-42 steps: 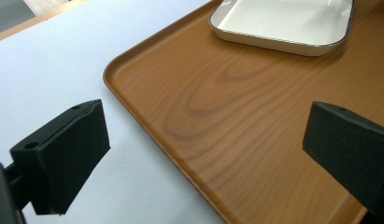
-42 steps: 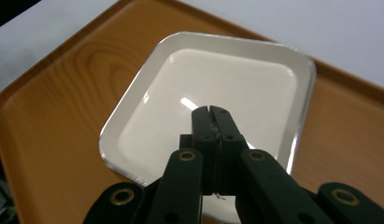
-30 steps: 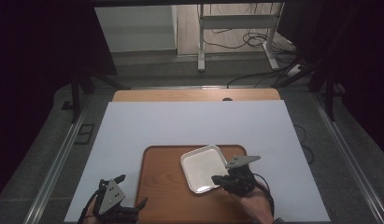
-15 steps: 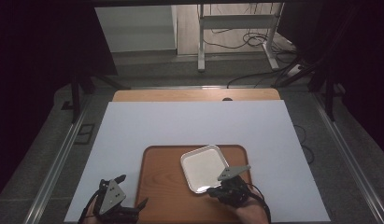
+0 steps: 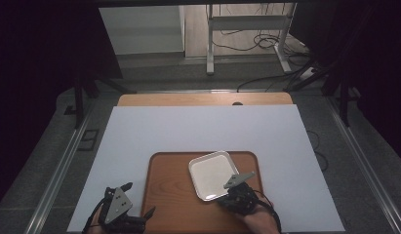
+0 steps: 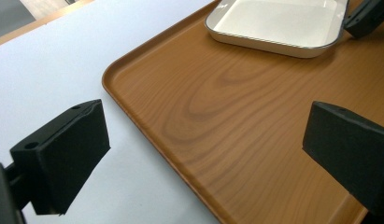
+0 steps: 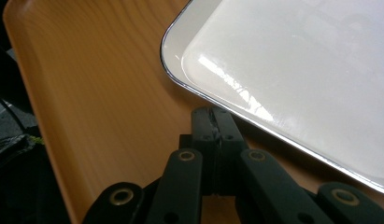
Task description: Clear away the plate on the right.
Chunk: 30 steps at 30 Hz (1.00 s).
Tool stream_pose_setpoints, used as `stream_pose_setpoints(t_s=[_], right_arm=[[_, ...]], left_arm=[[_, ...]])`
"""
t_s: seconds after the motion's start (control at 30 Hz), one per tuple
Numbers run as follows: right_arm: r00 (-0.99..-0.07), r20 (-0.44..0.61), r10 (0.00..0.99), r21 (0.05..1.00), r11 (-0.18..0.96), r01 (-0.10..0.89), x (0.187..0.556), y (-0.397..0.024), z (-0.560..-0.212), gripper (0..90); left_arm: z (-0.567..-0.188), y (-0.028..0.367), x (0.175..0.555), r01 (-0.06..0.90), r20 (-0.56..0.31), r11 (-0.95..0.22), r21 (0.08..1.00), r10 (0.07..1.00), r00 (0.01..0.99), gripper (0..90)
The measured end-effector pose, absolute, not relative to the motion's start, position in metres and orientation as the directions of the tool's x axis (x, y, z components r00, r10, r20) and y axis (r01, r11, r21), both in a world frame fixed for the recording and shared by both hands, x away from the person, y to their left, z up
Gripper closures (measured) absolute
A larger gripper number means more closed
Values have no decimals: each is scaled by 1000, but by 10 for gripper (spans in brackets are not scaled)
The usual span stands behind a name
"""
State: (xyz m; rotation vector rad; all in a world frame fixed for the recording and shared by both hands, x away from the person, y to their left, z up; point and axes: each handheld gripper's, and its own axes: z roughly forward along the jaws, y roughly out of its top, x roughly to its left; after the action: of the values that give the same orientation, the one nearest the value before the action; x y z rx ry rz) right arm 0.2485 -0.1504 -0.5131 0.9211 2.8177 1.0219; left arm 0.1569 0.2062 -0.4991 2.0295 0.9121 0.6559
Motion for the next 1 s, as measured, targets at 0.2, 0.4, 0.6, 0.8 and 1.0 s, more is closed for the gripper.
stream_pose_setpoints(t_s=[0.2,0.4,0.6,0.8,1.0], right_arm=[[-829,185,528,593,613,522,254,-143,-515,893],[-830,183,527,593,614,521,257,-138,-516,892],[-828,187,529,595,609,524,262,-135,-517,890],[-828,196,526,594,608,527,264,-131,-518,891],[-829,202,522,596,606,527,264,-128,-519,883]], left_arm=[[-499,206,157,372,127,-421,827,785,606,2],[-499,206,157,371,129,-423,826,784,607,2],[-499,206,157,372,129,-423,826,785,606,2],[-499,206,157,372,129,-423,826,785,606,2],[-499,206,157,371,132,-426,825,783,607,2]])
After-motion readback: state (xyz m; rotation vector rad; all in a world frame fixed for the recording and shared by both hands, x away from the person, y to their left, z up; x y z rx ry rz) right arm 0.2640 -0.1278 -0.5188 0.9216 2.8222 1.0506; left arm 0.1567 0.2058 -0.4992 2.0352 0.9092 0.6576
